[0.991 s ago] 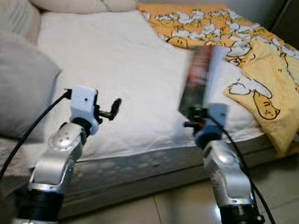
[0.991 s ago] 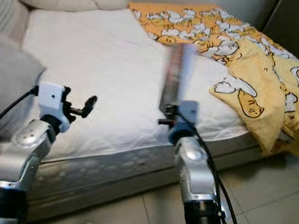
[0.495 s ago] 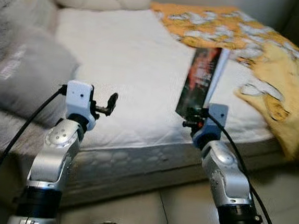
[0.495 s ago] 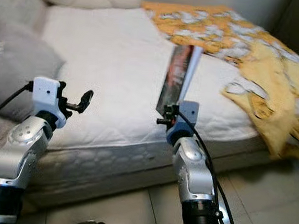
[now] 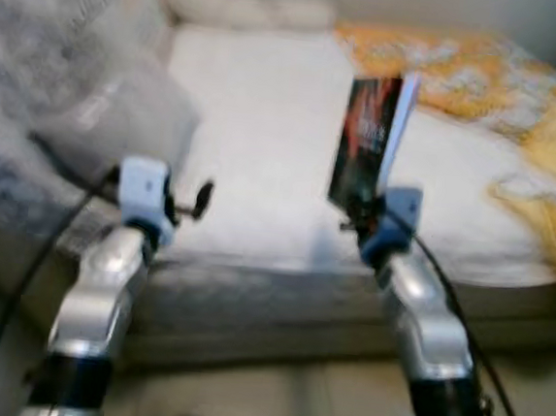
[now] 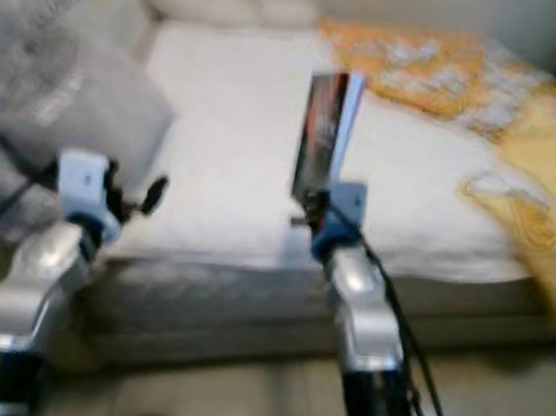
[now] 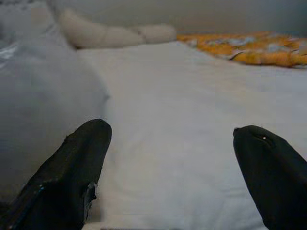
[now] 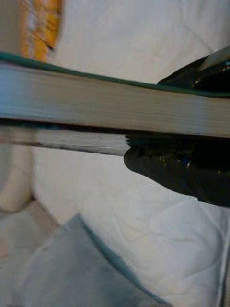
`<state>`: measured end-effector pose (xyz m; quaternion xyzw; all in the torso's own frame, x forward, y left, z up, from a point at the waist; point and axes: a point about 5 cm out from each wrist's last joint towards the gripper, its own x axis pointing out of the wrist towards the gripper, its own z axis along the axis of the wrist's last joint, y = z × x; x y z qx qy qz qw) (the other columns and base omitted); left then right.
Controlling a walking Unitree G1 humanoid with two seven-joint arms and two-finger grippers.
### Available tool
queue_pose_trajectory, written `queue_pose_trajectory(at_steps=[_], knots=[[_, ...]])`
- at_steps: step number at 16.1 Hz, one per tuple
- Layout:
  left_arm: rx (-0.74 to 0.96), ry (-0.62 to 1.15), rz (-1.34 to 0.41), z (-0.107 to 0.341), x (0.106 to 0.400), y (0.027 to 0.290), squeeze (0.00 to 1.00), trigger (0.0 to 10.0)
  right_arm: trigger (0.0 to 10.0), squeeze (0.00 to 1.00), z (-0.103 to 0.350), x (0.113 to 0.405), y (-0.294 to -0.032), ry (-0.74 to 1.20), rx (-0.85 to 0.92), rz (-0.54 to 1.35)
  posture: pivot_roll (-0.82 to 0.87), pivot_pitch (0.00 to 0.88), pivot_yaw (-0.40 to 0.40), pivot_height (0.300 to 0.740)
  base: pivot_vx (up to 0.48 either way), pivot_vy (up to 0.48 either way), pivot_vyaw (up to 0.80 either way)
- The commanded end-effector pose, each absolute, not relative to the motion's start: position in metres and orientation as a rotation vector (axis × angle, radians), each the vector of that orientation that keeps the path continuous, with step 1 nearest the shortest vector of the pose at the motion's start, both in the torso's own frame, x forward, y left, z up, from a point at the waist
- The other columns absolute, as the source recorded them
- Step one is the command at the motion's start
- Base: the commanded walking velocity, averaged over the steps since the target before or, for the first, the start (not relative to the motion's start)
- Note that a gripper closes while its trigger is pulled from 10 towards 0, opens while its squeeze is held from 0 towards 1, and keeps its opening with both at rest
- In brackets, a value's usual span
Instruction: Clean up the room
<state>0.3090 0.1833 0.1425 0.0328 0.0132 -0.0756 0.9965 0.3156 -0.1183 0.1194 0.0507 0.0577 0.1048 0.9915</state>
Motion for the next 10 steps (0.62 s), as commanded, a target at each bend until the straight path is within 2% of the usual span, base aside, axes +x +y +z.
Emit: queue_pose_trajectory(at_steps=[1, 7, 10], knots=[[0.076, 0.007, -0.142, 0.1484, 0.3111, 0.185, 0.0, 10.0, 10.0, 0.0, 0.1325, 0.32, -0.112, 0.069, 0.114, 0.227, 0.08, 0.0, -0.007, 0.74, 0.296, 0.0, 0.0], [0.077, 0.008, -0.132, 0.1473, 0.3124, 0.1872, 0.0, 10.0, 10.0, 0.0, 0.1311, 0.3192, -0.1081, 0.077, 0.073, 0.276, 0.08, 0.0, -0.006, 0.74, 0.304, 0.0, 0.0], [0.077, 0.007, -0.125, 0.1473, 0.3135, 0.1878, 0.0, 10.0, 10.0, 0.0, 0.1282, 0.3185, -0.1066, 0.106, 0.079, 0.294, 0.07, 0.0, -0.006, 0.74, 0.311, 0.0, 0.73]])
